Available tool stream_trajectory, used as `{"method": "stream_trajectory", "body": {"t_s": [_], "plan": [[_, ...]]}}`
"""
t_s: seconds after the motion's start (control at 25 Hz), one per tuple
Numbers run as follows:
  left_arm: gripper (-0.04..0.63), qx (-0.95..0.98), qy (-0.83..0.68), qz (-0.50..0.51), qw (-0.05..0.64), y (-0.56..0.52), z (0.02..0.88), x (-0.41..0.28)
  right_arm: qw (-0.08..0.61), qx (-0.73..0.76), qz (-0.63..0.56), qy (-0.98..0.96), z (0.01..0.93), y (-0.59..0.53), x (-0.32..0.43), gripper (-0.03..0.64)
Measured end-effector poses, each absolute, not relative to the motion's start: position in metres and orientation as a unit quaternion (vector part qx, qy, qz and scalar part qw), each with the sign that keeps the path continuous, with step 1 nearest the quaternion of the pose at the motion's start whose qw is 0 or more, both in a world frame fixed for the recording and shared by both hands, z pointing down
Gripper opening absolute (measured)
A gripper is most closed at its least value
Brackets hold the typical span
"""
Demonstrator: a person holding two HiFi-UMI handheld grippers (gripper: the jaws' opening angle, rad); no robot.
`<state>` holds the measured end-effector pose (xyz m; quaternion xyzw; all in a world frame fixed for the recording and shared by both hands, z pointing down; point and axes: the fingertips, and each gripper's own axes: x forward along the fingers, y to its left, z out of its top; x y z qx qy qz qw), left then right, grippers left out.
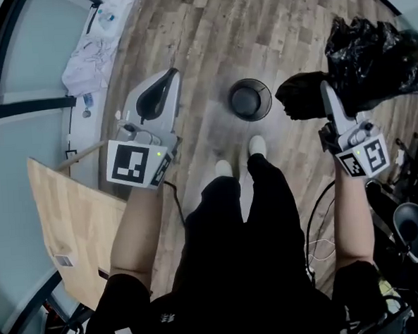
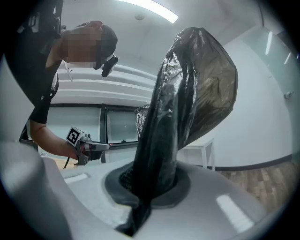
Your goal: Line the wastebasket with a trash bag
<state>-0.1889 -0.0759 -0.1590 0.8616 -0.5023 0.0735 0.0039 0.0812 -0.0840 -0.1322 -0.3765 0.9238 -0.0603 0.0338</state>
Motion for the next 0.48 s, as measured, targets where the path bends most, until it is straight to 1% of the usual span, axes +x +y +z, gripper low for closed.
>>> {"method": "stream_trajectory", "body": {"t_s": [0.16,0.48], "plan": [[0.006,0.86,-0.504,0.08,0.006,-0.094,-0.106,-0.181,0.041,-0.372,-0.071,0.925,-0.08,-0.102,0.079,0.003],[0.006,0.865,-0.498,0.07,-0.005,-0.116,-0.008,-0.176,0.027,-0.375,-0.072,0.924,0.026,-0.114,0.072,0.003]]}}
